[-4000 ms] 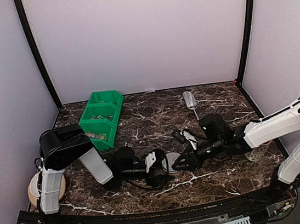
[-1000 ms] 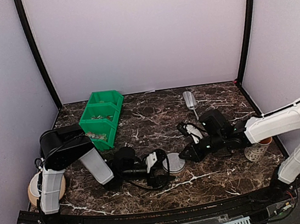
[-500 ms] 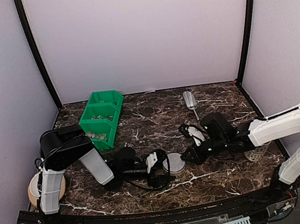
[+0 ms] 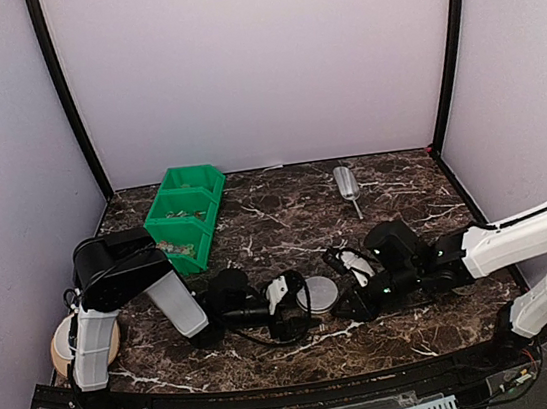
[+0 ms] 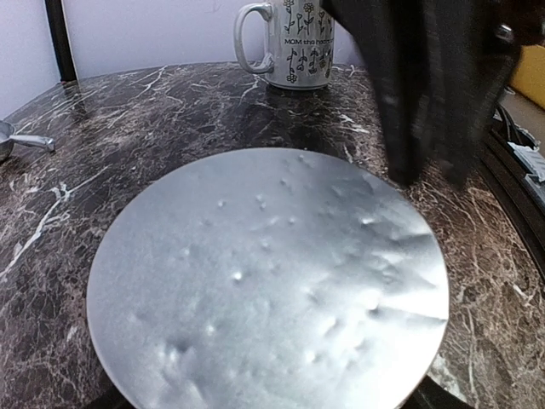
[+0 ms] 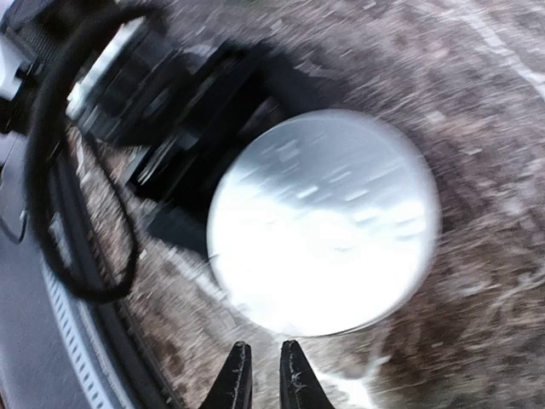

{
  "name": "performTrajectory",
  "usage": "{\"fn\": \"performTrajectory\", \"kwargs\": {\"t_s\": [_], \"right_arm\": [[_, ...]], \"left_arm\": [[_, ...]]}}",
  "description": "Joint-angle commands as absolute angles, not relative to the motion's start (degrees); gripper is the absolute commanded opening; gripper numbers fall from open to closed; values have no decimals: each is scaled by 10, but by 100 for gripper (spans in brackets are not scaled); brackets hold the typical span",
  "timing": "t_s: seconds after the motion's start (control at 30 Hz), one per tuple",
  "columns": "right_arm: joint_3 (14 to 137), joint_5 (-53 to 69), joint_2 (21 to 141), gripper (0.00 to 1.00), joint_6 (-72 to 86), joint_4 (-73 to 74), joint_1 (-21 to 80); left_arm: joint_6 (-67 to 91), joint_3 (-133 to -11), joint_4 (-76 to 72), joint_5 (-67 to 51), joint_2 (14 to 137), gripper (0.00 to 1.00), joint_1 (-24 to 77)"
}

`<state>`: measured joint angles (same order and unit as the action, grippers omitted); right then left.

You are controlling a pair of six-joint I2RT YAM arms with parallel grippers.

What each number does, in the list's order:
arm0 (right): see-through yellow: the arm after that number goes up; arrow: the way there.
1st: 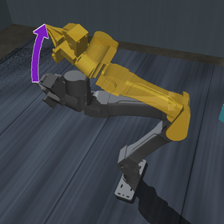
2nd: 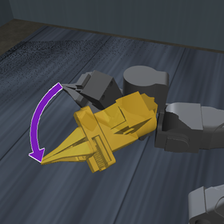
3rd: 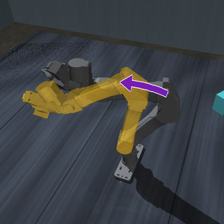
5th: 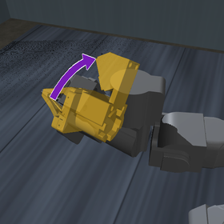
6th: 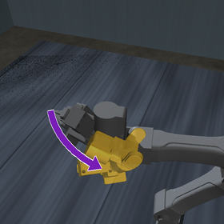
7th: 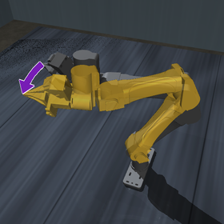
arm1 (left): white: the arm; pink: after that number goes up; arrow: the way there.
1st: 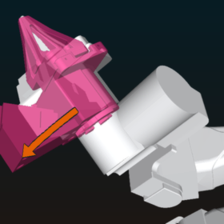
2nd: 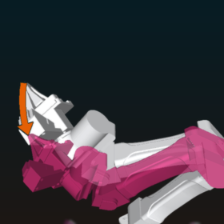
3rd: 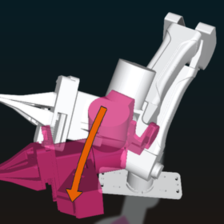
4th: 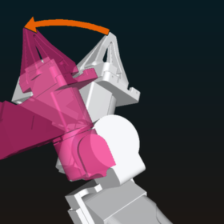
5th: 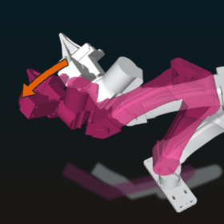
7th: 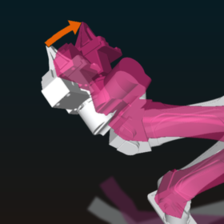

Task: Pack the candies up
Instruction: Screw the box lid onto the packing box.

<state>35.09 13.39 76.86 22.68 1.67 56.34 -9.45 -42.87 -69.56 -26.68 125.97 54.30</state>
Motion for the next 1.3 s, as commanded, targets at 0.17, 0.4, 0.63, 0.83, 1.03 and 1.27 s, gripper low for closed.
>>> {"fn": "performTrajectory", "kwargs": {"t_s": [0.17, 0.4, 0.63, 0.83, 1.03, 1.27], "right_arm": [[377, 116, 695, 20, 223, 85, 586], [444, 51, 715, 26, 215, 92, 551], [517, 107, 832, 26, 174, 65, 498], [552, 196, 902, 26, 147, 41, 469], [558, 225, 934, 25, 134, 38, 464], [556, 237, 950, 27, 132, 29, 454]], "left_arm": [[-101, -418, -564, -207, 1305, 52, 544], [-99, -420, -562, -196, 1306, 52, 544], [-95, -420, -558, -168, 1305, 51, 544], [-95, -418, -559, -156, 1306, 51, 544], [-95, -419, -559, -158, 1306, 51, 544], [-96, -420, -558, -162, 1308, 51, 544]]}}
